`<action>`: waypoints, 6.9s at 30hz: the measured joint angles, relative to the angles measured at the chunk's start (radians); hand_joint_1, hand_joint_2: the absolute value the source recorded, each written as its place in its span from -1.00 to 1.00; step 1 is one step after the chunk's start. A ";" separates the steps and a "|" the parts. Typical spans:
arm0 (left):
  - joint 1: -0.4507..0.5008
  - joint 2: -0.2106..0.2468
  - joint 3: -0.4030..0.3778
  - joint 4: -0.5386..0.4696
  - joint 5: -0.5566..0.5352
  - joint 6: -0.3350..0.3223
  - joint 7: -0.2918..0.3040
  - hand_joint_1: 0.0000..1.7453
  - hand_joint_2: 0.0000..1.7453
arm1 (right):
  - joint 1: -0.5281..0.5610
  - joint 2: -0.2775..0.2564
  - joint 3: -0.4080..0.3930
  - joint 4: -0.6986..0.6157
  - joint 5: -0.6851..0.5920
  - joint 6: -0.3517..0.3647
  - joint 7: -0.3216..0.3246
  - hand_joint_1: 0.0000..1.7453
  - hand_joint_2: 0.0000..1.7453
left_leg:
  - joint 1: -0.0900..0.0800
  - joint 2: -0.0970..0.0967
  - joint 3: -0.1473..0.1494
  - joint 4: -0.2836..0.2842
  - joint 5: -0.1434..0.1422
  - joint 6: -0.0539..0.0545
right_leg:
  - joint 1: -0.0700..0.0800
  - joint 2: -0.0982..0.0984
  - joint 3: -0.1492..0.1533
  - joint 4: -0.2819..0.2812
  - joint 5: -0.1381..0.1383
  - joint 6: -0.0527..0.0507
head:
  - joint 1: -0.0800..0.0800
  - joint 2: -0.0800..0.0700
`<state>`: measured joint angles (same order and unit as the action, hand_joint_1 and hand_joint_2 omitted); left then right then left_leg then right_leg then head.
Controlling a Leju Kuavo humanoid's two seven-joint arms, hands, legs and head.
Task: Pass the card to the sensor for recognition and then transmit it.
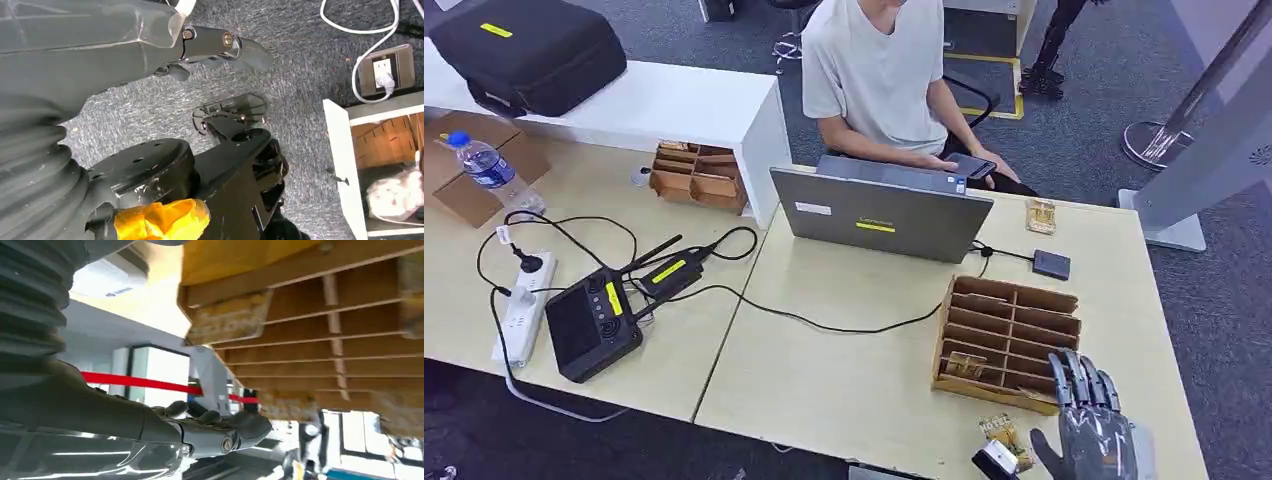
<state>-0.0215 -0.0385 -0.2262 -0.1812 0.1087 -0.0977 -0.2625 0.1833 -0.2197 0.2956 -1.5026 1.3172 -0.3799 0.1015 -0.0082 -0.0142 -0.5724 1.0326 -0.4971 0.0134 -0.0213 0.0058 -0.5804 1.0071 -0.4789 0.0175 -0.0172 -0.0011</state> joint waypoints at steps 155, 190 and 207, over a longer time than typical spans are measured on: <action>-0.001 -0.005 -0.010 0.000 -0.034 -0.008 0.000 -1.00 1.00 | -0.206 0.165 -0.140 0.100 0.168 -0.124 -0.080 -1.00 1.00 | 0.000 0.000 0.001 -0.001 0.001 -0.002 | 0.000 0.000 0.000 0.001 0.000 -0.001 | 0.000 0.000; -0.001 -0.010 -0.010 0.000 -0.034 -0.008 0.000 -1.00 1.00 | -0.227 0.156 -0.132 0.100 0.169 -0.113 -0.080 -1.00 1.00 | 0.000 0.000 0.001 -0.001 0.001 -0.002 | 0.000 0.000 0.000 0.001 0.000 -0.001 | 0.000 0.000; -0.001 -0.011 -0.010 0.000 -0.031 -0.007 0.000 -1.00 1.00 | -0.226 0.147 -0.130 0.103 0.118 -0.097 -0.092 1.00 1.00 | 0.000 0.000 0.001 -0.001 0.001 -0.002 | 0.000 0.000 0.000 0.001 0.000 -0.001 | 0.000 0.000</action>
<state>-0.0230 -0.0492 -0.2358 -0.1812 0.0778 -0.1049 -0.2621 -0.0429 -0.0732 0.1656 -1.4000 1.4348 -0.4765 0.0095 -0.0079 -0.0142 -0.5715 1.0318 -0.4961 0.0118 -0.0209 0.0060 -0.5806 1.0078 -0.4789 0.0169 -0.0176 -0.0011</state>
